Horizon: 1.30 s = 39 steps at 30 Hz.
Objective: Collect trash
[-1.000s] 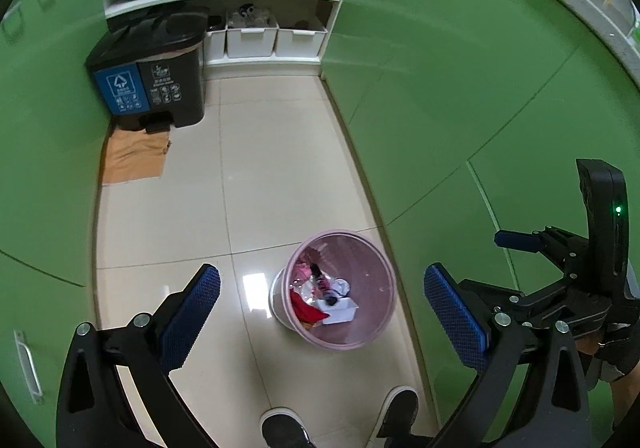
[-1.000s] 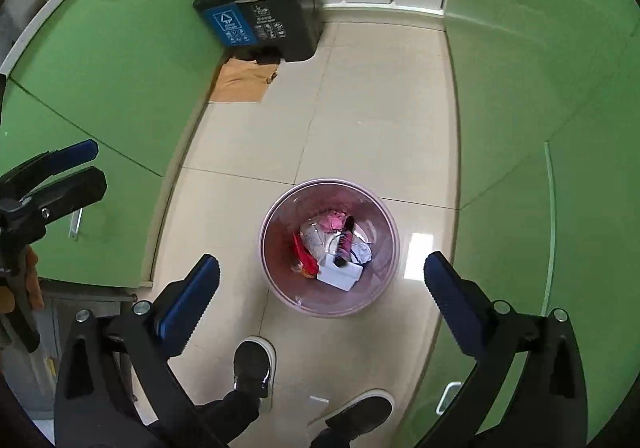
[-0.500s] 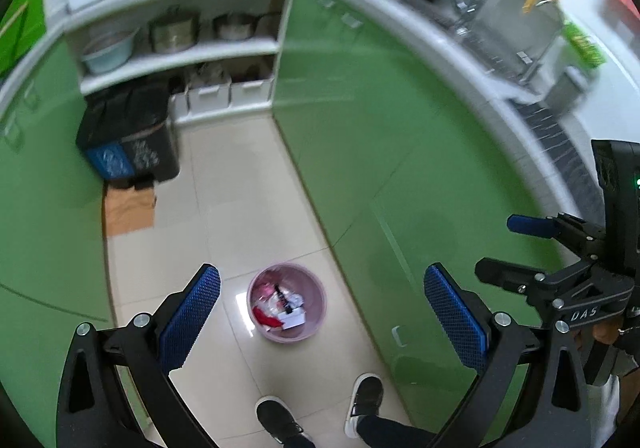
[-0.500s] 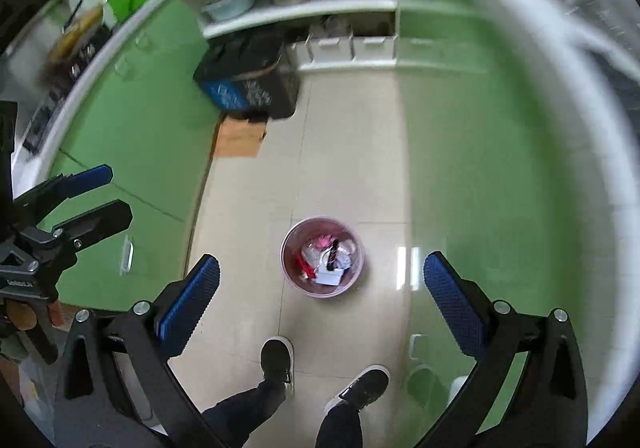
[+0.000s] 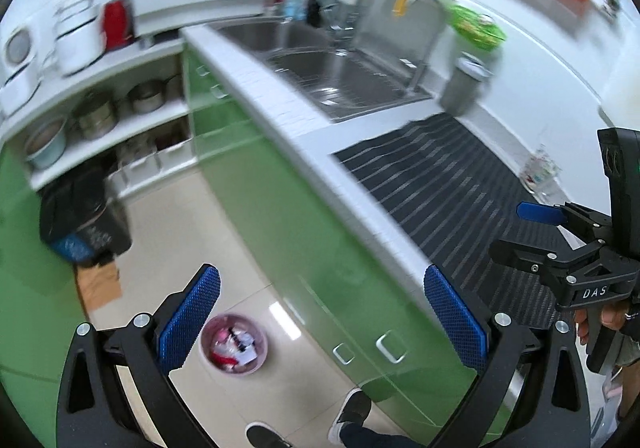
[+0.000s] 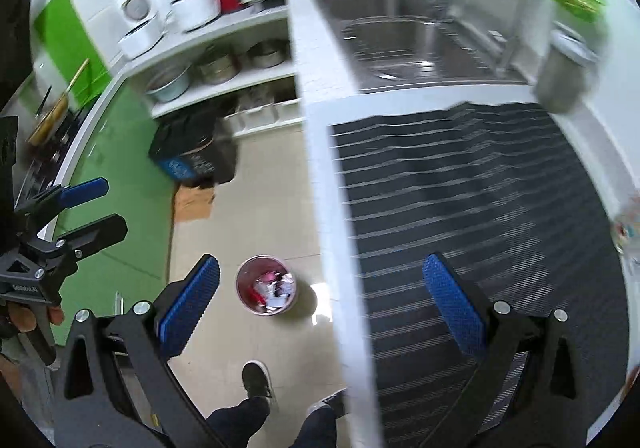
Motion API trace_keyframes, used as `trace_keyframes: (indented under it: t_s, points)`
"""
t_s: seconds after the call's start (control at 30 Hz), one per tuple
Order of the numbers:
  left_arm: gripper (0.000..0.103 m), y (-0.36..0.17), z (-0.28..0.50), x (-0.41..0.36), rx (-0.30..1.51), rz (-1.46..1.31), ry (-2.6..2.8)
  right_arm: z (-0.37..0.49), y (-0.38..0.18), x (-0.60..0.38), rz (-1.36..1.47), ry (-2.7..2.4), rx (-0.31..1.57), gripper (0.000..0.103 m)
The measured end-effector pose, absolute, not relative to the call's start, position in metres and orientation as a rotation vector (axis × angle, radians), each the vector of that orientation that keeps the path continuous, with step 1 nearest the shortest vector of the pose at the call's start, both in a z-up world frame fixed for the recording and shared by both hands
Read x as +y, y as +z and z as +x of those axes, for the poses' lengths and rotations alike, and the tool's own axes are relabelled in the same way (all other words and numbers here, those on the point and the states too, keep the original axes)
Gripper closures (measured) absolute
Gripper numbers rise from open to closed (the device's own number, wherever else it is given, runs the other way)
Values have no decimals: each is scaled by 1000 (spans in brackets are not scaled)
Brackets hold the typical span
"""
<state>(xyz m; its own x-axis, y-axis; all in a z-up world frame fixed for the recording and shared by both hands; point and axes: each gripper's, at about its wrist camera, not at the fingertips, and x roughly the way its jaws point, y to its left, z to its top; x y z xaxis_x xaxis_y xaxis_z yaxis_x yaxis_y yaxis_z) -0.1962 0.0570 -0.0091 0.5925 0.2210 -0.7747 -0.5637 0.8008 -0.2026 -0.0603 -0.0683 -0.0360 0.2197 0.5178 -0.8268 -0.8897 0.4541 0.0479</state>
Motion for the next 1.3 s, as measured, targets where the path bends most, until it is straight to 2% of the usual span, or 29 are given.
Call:
trace_keyframes:
  t_s: [0.57, 1.3]
  points:
    - [5, 14, -78, -5, 844, -279, 293, 21, -10, -178, -341, 903, 870, 3]
    - [5, 28, -24, 3, 861, -225, 121, 28, 16, -188, -246, 816, 828, 3]
